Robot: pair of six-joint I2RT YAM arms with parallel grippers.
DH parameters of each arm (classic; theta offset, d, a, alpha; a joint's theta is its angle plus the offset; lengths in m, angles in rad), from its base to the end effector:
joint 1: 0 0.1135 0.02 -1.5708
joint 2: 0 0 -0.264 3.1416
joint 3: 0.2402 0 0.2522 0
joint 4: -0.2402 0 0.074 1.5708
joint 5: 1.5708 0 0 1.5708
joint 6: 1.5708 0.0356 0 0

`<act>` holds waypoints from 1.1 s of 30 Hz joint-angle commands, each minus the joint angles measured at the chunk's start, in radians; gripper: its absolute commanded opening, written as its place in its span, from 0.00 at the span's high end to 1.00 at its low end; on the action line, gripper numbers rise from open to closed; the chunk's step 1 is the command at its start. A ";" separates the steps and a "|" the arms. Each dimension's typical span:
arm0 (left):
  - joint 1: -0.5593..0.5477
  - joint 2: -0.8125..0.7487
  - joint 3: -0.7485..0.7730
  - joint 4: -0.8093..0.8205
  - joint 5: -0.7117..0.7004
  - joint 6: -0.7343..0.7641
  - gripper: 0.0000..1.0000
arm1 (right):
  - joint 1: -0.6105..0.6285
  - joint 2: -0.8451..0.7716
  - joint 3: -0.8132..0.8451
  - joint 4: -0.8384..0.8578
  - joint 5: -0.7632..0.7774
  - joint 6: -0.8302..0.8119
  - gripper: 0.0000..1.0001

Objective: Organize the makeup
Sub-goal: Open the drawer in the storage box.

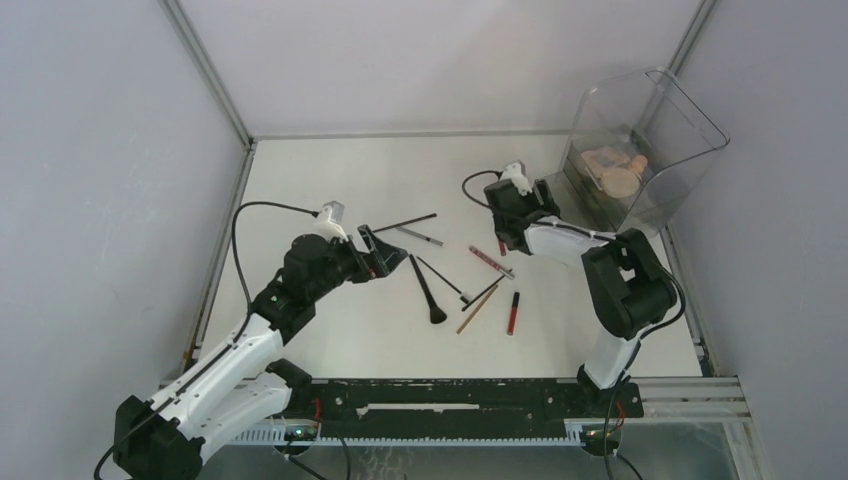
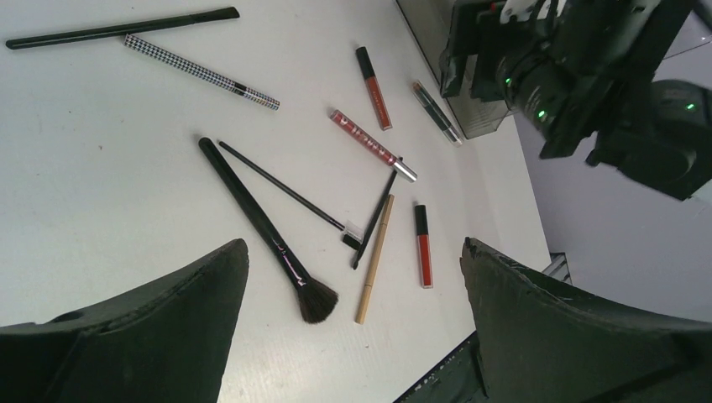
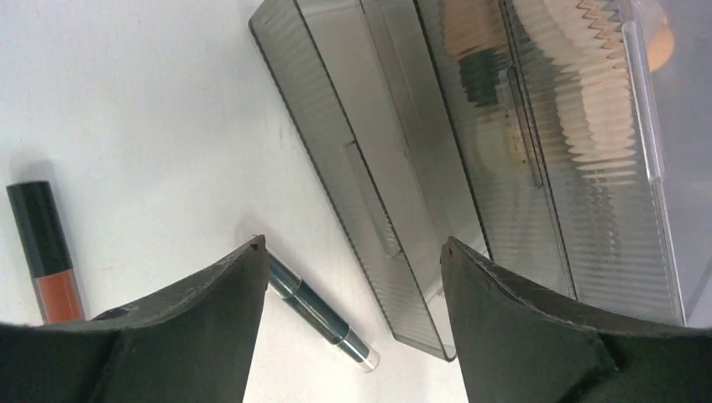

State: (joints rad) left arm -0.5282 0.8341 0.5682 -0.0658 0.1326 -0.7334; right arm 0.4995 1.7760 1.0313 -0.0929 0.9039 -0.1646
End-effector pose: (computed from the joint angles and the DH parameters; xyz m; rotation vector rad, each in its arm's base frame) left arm 0.1687 -0.1039 0.2670 -0.1118 2.0204 -0.9586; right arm 0.3284 0.1473 0.1787 -0.3203 2.1517 -0.8868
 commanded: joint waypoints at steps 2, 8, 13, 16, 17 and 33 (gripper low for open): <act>-0.001 0.003 -0.011 0.021 -0.007 0.000 0.00 | -0.076 -0.016 0.058 -0.188 -0.192 0.109 0.18; -0.001 0.020 -0.007 0.026 -0.008 0.001 0.00 | -0.128 0.007 0.069 -0.199 -0.261 0.116 0.18; -0.002 0.026 -0.008 0.028 -0.010 0.002 0.00 | -0.172 0.032 0.080 -0.210 -0.316 0.118 0.18; -0.001 0.033 -0.004 0.029 -0.009 0.002 0.00 | -0.172 0.044 0.084 -0.232 -0.376 0.136 0.19; -0.002 0.034 -0.004 0.029 -0.008 0.002 0.00 | -0.169 0.043 0.084 -0.239 -0.394 0.143 0.19; -0.003 -0.019 -0.034 0.022 -0.017 -0.017 0.00 | -0.071 -0.007 0.080 -0.299 -0.458 0.219 0.22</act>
State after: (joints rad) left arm -0.5282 0.8513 0.5671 -0.0669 0.1322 -0.7361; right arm 0.4088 1.8050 1.0969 -0.3489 0.5457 -0.0193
